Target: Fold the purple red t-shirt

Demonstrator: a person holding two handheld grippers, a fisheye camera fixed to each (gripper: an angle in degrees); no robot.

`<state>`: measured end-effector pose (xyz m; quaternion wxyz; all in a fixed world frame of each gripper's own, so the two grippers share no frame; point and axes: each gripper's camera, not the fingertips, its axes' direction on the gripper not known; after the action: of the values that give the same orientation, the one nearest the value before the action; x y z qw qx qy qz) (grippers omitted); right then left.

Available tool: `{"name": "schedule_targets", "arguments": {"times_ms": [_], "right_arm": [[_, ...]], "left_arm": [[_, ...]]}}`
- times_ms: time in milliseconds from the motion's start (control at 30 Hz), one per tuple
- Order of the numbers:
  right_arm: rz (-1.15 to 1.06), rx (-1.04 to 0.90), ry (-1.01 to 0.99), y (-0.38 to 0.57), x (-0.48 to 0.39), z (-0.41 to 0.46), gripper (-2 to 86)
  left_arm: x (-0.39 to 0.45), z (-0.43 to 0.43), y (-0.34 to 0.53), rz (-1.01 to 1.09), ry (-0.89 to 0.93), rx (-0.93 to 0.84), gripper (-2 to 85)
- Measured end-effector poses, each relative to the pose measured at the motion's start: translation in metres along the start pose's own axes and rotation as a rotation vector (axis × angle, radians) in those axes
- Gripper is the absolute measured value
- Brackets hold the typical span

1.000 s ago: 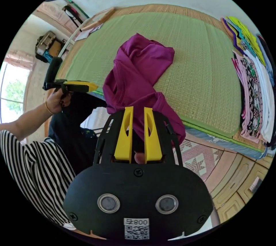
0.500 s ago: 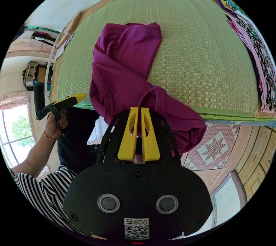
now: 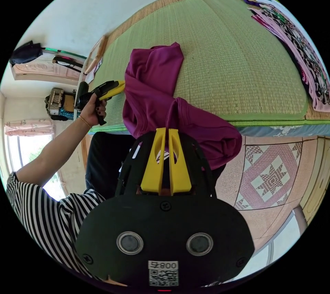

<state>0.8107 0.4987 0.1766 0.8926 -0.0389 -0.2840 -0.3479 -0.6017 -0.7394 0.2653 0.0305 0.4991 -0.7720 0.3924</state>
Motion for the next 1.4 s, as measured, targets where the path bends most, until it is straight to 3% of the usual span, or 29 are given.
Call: {"name": "schedule_targets", "arguments": {"times_ms": [233,633,800,1100,1400], "right_arm": [[0.009,-0.005,-0.035,0.033,0.008,0.006,0.9],[-0.029,0.208,-0.199,0.129,0.017,-0.049,0.8],[-0.084,0.479,-0.375,0.193,0.015,-0.111,0.7],[-0.374,0.810,-0.470,0.297,-0.045,-0.200,0.7],[-0.677,1.060,-0.467,0.395,-0.119,-0.266,0.6]], "left_arm": [[0.021,-0.013,0.029,0.004,0.013,-0.037,2.4],[0.068,-0.150,0.196,0.112,0.356,0.162,1.2],[0.117,-0.227,0.295,0.264,0.512,0.305,1.1],[0.226,-0.358,0.455,0.645,0.643,0.549,1.1],[0.321,-0.461,0.609,1.005,0.611,0.763,1.0]]}}
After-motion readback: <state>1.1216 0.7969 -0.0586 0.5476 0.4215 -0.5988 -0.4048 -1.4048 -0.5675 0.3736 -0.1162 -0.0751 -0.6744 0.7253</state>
